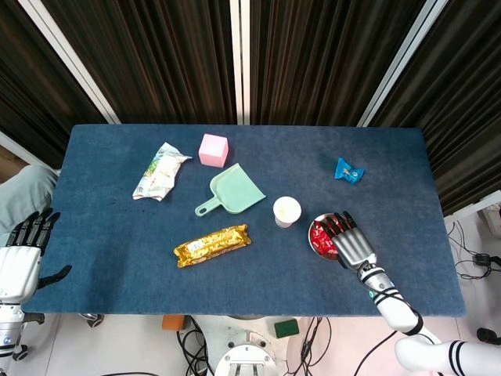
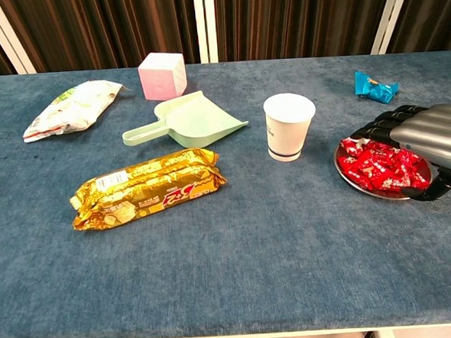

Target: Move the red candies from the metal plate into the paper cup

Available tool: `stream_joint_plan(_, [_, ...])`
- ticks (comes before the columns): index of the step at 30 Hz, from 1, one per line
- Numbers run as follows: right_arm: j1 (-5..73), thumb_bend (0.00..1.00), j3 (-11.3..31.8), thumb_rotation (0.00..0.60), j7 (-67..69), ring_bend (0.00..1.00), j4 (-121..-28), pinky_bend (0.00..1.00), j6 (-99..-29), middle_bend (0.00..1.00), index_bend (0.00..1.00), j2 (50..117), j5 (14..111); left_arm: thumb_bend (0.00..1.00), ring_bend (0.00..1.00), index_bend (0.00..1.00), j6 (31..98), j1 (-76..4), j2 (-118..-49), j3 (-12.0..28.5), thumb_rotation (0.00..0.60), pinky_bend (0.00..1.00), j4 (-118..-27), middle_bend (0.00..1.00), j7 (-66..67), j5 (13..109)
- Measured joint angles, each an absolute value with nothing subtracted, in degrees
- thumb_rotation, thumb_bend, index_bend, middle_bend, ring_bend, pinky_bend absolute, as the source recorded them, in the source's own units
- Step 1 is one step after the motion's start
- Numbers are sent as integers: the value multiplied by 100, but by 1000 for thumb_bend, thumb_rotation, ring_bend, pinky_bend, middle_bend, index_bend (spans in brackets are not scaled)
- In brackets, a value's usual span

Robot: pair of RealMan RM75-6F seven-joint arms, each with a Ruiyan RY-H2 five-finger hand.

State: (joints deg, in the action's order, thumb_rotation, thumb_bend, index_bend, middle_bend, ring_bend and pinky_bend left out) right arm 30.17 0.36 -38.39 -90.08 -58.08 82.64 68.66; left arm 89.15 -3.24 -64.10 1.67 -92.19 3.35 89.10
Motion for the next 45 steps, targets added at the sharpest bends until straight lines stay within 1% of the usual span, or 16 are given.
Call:
stream_joint_plan(5, [3052, 339, 33, 600, -3924, 0, -9019, 0, -5807, 85, 38, 8297, 6853, 96, 14, 66, 8932, -315, -6397, 173, 600, 139, -9216, 51, 296, 8907])
stream_joint_plan(10, [3082, 339, 38, 600, -4067, 0, -9000, 0, -5821, 133, 82, 8358, 6753, 94, 14, 66, 8956, -304, -6392, 170, 600, 139, -9205, 51, 275, 8919])
stream_joint_plan(13, [3092, 340, 29, 600, -4143, 0, -8982, 0, -5827, 143, 105, 8385, 6696, 95, 14, 66, 8956, -302, -6392, 169, 600, 139, -9199, 51, 266, 8923])
stream_joint_plan(23, [3109, 345, 12, 600, -4242, 0, -8910, 0, -5890, 230, 239, 8479, 6604, 95, 14, 66, 8958, -302, -6397, 169, 600, 139, -9199, 51, 276, 8933])
stream_joint_plan(28, [3104, 348, 14, 600, -4243, 0, -8840, 0, -5924, 256, 279, 8518, 6578, 94, 14, 66, 8933, -314, -6401, 171, 600, 139, -9200, 51, 289, 8924])
stream_joint_plan(34, [3095, 351, 22, 600, -4199, 0, -8760, 0, -6002, 323, 326, 8574, 6630, 94, 14, 66, 8908, -323, -6408, 171, 600, 139, -9202, 51, 309, 8915])
stream_joint_plan(41, [3065, 360, 38, 600, -4088, 0, -8573, 0, -6145, 399, 417, 8709, 6806, 95, 14, 66, 8879, -338, -6414, 169, 600, 139, -9211, 51, 336, 8913])
stream_joint_plan(45, [3056, 365, 44, 600, -4062, 0, -8469, 0, -6175, 418, 461, 8779, 6860, 95, 14, 66, 8872, -341, -6416, 170, 600, 139, -9214, 51, 346, 8907])
